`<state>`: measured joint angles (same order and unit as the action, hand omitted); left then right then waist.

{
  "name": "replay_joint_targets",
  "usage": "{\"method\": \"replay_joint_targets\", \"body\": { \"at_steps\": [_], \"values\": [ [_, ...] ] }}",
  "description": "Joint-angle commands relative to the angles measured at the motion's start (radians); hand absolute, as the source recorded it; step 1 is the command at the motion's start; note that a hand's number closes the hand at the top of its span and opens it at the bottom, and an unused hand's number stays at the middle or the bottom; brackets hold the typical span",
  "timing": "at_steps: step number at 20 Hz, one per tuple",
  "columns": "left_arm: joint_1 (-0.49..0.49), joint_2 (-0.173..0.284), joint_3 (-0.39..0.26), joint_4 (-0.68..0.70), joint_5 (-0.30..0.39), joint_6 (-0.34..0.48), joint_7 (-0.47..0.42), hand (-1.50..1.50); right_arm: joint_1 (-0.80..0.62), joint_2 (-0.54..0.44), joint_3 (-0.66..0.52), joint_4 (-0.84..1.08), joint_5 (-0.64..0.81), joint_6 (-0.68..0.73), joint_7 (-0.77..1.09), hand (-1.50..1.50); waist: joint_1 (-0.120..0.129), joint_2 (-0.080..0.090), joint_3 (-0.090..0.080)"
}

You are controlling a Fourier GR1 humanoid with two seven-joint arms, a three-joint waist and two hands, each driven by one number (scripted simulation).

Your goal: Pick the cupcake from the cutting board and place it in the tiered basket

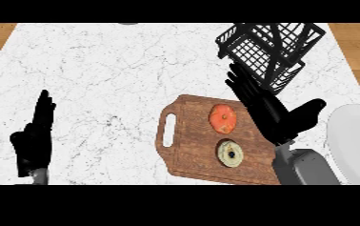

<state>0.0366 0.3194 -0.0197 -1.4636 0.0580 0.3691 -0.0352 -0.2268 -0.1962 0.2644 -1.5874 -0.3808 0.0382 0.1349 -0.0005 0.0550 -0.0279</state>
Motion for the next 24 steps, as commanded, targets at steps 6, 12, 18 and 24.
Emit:
{"method": "replay_joint_targets", "body": {
  "at_steps": [6, 12, 18, 24],
  "values": [
    [-0.092, 0.106, -0.031, 0.031, -0.083, -0.085, -0.022, 0.0, 0.183, -0.018, -0.103, -0.162, 0.078, -0.175, -0.063, 1.5, -0.039, -0.06, 0.027],
    [-0.097, 0.11, -0.048, -0.043, -0.052, -0.113, 0.088, 0.0, 0.396, -0.047, -0.181, -0.075, 0.372, -0.564, -0.008, -1.5, -0.057, -0.066, 0.026],
    [-0.129, 0.109, -0.039, -0.009, -0.05, -0.149, 0.08, 0.0, 0.612, -0.224, -0.073, -0.477, 0.508, -0.492, 0.236, -1.5, -0.027, -0.061, 0.024],
    [-0.166, 0.074, -0.084, 0.012, -0.082, -0.142, 0.078, 0.0, 0.52, -0.472, -0.018, -0.579, 0.552, -0.236, 0.542, -1.5, 0.0, -0.05, 0.021]
  ]
}}
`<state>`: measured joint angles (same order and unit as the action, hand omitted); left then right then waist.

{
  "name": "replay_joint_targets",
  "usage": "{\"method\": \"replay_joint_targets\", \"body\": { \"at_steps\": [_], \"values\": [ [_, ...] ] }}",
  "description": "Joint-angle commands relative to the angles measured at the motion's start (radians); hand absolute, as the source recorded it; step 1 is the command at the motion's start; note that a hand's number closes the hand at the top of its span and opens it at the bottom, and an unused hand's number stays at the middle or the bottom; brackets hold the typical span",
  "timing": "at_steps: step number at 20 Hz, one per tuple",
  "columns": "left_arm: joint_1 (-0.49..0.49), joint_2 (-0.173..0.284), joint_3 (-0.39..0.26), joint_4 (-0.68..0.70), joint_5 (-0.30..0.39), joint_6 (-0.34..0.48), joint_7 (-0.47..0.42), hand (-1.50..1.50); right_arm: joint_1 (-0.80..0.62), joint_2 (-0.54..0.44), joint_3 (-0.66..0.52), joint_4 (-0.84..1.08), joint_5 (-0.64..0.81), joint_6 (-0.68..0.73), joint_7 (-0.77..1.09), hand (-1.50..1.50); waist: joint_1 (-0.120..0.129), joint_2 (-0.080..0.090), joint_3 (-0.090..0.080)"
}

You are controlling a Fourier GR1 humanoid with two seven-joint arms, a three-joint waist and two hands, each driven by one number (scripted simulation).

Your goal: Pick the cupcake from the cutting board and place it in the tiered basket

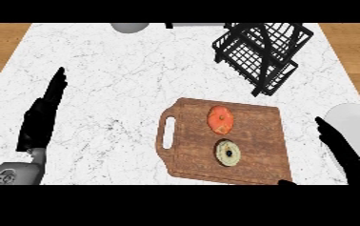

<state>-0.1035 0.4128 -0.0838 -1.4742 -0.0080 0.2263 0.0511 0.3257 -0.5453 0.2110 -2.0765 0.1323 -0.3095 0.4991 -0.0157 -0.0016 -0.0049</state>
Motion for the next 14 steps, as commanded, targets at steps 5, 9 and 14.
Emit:
{"method": "replay_joint_targets", "body": {
  "at_steps": [5, 9, 14],
  "values": [
    [-0.063, -0.025, -0.026, -0.003, -0.034, 0.001, 0.036, 0.0, -0.25, -0.149, 0.083, -0.119, 0.023, 0.222, 0.508, -1.5, 0.039, 0.006, 0.002],
    [-0.066, -0.053, -0.028, 0.045, -0.059, 0.005, 0.003, 0.0, -0.434, -0.054, 0.155, -0.069, 0.062, 0.232, 0.723, -1.5, 0.033, 0.005, 0.003],
    [-0.007, -0.051, -0.025, 0.033, -0.056, -0.014, -0.026, 0.0, -0.553, 0.033, 0.184, 0.056, 0.026, 0.271, 0.822, -1.5, 0.039, 0.005, 0.003]
  ]
}}
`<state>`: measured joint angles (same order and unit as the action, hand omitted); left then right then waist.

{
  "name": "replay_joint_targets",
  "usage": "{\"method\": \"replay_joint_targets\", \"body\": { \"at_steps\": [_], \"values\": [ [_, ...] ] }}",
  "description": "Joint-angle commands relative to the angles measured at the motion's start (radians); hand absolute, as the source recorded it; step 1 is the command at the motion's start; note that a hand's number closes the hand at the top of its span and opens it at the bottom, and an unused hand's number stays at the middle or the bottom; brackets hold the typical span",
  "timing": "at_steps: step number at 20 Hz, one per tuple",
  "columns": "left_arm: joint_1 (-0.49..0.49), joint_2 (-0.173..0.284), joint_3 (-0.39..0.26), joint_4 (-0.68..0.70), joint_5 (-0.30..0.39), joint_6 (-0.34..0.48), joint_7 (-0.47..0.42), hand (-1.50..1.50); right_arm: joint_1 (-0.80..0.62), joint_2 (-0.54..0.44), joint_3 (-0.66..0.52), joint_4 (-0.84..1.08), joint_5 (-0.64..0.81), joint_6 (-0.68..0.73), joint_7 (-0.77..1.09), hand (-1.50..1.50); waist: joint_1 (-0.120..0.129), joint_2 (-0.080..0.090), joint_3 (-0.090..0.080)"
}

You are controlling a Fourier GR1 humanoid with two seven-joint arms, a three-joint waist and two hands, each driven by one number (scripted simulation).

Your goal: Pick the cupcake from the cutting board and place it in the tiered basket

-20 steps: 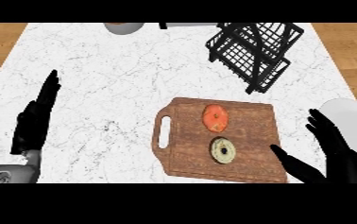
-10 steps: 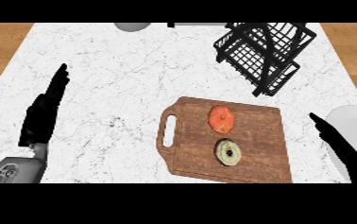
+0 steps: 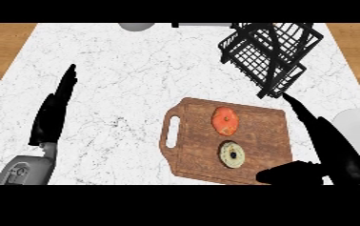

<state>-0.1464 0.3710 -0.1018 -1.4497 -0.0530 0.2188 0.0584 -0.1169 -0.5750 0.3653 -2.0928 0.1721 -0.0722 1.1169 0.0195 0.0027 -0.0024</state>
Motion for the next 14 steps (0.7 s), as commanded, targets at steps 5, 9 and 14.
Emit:
{"method": "replay_joint_targets", "body": {
  "at_steps": [5, 9, 14],
  "values": [
    [-0.01, 0.018, 0.061, 0.041, 0.036, -0.047, -0.023, 0.0, -0.116, 0.086, 0.071, 0.137, 0.004, 0.064, 0.219, -1.5, -0.009, -0.001, 0.001],
    [-0.029, 0.019, 0.063, 0.034, 0.019, -0.041, 0.001, 0.0, -0.124, 0.114, 0.12, 0.145, 0.018, 0.079, 0.277, -1.5, -0.015, -0.003, 0.001],
    [0.053, 0.005, 0.03, -0.117, -0.002, -0.033, 0.065, 0.0, -0.099, 0.127, 0.137, 0.122, 0.046, 0.1, 0.293, -1.5, -0.01, -0.007, 0.002]
  ]
}}
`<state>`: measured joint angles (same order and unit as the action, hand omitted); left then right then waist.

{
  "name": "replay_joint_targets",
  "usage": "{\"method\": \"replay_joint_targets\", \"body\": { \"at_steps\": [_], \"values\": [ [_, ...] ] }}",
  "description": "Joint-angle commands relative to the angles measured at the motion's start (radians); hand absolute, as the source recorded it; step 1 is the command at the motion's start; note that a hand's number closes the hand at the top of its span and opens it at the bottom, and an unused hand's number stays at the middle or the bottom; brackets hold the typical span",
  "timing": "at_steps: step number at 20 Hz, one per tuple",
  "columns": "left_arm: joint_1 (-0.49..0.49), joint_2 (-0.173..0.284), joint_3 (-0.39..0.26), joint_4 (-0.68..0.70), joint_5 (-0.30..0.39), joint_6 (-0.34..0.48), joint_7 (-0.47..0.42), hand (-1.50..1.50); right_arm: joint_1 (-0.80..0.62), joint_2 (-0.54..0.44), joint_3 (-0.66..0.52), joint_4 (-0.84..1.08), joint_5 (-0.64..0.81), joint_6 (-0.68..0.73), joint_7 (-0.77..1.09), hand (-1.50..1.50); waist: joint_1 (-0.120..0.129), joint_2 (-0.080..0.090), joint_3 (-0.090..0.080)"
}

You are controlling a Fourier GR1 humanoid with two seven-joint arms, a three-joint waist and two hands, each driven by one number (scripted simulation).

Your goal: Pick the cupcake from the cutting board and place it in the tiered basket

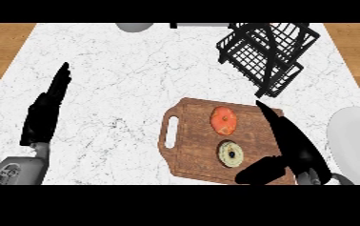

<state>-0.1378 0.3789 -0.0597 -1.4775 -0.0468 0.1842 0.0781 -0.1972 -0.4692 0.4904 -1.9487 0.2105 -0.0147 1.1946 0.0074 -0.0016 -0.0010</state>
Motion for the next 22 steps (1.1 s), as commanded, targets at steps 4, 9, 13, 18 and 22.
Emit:
{"method": "replay_joint_targets", "body": {
  "at_steps": [4, 9, 13, 18, 22],
  "values": [
    [0.014, -0.032, -0.01, 0.015, -0.029, 0.003, -0.019, 0.0, -0.057, 0.06, 0.054, 0.013, 0.074, 0.068, 0.231, -1.5, -0.003, 0.0, 0.0],
    [0.023, 0.0, 0.047, 0.046, 0.002, -0.036, -0.052, 0.0, -0.003, 0.046, 0.089, -0.018, 0.154, 0.088, 0.218, -1.5, -0.01, 0.0, 0.0],
    [-0.007, -0.006, 0.037, 0.027, -0.033, -0.018, -0.011, 0.0, -0.02, 0.105, 0.118, 0.036, 0.223, 0.087, 0.217, -1.5, -0.008, 0.001, 0.0],
    [-0.011, -0.067, 0.008, 0.034, -0.066, 0.02, -0.003, 0.0, 0.004, 0.14, 0.107, 0.029, 0.253, 0.096, 0.211, -1.5, -0.013, 0.001, 0.0],
    [0.024, -0.01, 0.058, 0.025, -0.023, -0.044, -0.047, 0.0, 0.03, 0.199, 0.153, 0.057, 0.314, 0.092, 0.239, -1.5, -0.006, -0.001, 0.0]
  ]
}}
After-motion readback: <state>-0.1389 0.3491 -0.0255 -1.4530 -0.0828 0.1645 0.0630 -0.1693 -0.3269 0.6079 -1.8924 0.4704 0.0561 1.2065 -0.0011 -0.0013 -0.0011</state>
